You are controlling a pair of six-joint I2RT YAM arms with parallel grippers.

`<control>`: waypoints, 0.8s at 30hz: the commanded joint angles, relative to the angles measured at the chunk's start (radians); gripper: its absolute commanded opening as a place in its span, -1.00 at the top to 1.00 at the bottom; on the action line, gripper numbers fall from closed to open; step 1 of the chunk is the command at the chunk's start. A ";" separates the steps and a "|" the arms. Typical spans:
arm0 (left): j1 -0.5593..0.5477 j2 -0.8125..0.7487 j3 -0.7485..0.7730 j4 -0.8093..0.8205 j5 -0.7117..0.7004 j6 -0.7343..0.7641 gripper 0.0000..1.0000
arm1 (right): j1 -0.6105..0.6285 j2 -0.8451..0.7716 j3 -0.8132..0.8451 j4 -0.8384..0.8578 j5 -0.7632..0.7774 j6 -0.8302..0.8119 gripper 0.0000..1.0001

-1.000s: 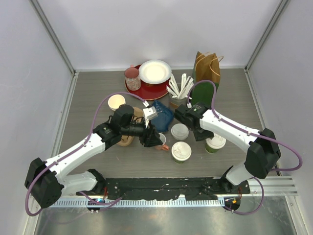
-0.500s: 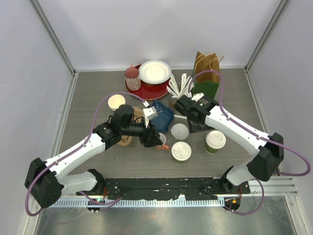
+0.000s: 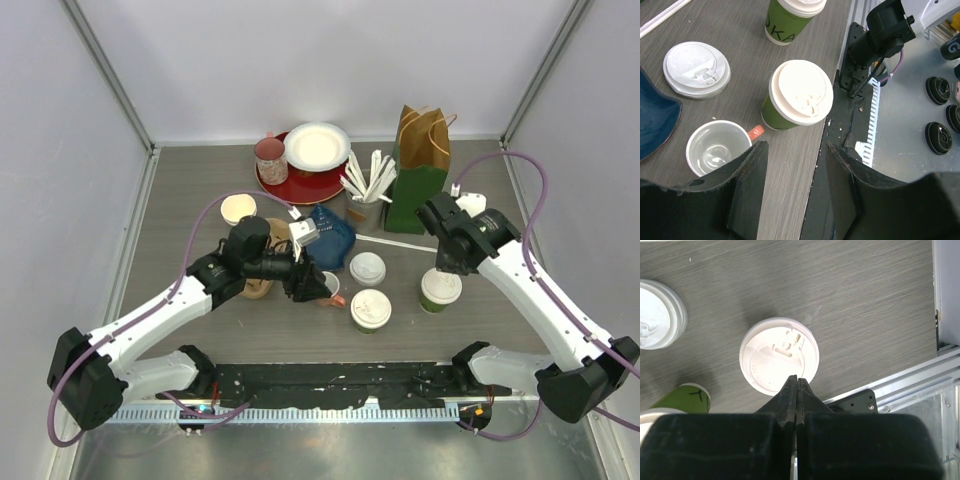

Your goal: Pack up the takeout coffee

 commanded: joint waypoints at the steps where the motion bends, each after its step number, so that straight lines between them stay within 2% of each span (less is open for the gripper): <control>1: 0.008 -0.043 -0.025 0.057 0.018 -0.014 -0.07 | -0.010 -0.005 -0.012 -0.035 -0.036 0.020 0.98; 6: 0.011 -0.053 -0.040 0.070 0.020 -0.025 -0.07 | -0.012 0.014 0.072 -0.059 -0.022 0.019 0.99; 8: 0.011 -0.055 -0.043 0.071 0.020 -0.026 -0.07 | -0.012 0.021 0.054 -0.032 -0.036 0.013 0.98; 14: 0.014 -0.060 -0.039 0.062 0.021 -0.026 -0.07 | -0.078 0.006 -0.254 0.131 -0.169 0.006 0.99; 17: 0.016 -0.060 -0.037 0.057 0.021 -0.022 -0.07 | -0.082 0.001 -0.305 0.165 -0.186 0.014 0.98; 19: 0.018 -0.055 -0.035 0.059 0.021 -0.022 -0.07 | -0.081 0.012 -0.291 0.156 -0.182 0.010 0.99; 24: 0.018 -0.053 -0.037 0.071 0.024 -0.023 -0.07 | -0.081 0.027 -0.132 0.073 -0.131 -0.024 0.98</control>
